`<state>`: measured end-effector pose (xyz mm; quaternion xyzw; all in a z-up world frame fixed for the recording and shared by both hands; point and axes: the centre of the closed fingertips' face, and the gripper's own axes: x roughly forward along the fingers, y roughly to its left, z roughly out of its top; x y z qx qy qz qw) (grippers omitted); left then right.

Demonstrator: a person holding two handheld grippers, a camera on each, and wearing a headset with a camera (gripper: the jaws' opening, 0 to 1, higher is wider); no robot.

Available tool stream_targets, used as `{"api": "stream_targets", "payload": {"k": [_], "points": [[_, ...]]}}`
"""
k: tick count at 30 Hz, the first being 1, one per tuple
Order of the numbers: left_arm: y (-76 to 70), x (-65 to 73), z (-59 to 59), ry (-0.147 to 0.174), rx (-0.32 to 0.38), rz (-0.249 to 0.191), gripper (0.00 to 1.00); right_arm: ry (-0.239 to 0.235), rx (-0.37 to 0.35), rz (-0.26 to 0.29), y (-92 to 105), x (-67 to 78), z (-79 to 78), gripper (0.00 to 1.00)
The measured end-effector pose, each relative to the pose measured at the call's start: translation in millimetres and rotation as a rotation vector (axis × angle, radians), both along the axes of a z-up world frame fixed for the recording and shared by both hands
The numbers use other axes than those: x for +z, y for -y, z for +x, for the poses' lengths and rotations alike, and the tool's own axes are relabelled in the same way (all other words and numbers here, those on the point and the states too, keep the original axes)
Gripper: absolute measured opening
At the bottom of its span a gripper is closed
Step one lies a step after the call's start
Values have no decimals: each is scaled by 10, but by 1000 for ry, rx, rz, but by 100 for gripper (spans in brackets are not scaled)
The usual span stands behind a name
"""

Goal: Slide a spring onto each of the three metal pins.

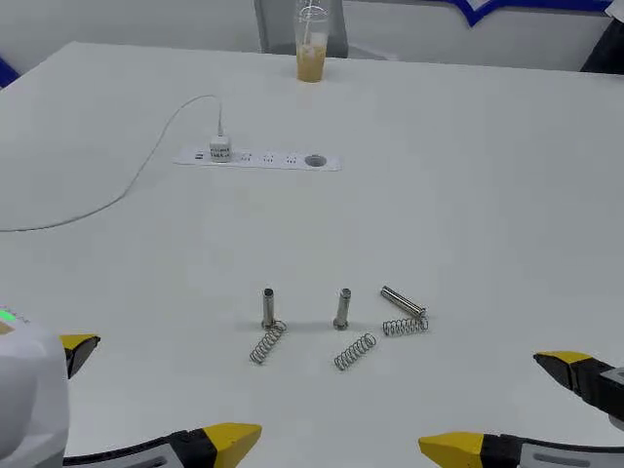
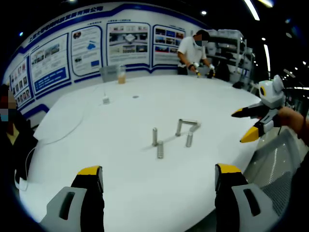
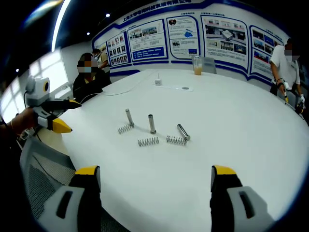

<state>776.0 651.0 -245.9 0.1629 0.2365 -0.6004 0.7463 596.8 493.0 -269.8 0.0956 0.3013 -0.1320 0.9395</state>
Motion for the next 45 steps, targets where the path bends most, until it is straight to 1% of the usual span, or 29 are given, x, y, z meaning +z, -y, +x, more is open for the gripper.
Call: {"api": "stream_targets", "payload": {"k": [12, 18, 26, 31, 36, 42, 45], "points": [[1, -7, -9, -1, -2, 3, 97, -15, 3, -7, 7, -9, -20, 96], [9, -8, -10, 1, -4, 3, 97, -6, -12, 1, 29, -2, -32, 92], [21, -15, -21, -6, -2, 0, 97, -12, -17, 6, 61, -24, -35, 90], [26, -24, -28, -12, -1, -1, 96, -17, -12, 7, 127, -20, 7, 88], [44, -20, -35, -21, 5, -14, 96, -15, -3, -3, 209, 2, 65, 84], [57, -31, -45, -28, 7, -18, 95, -17, 18, -28, 297, 15, 164, 80], [64, -39, -51, -30, 6, -19, 95, -19, 29, -30, 321, 13, 225, 77]]}}
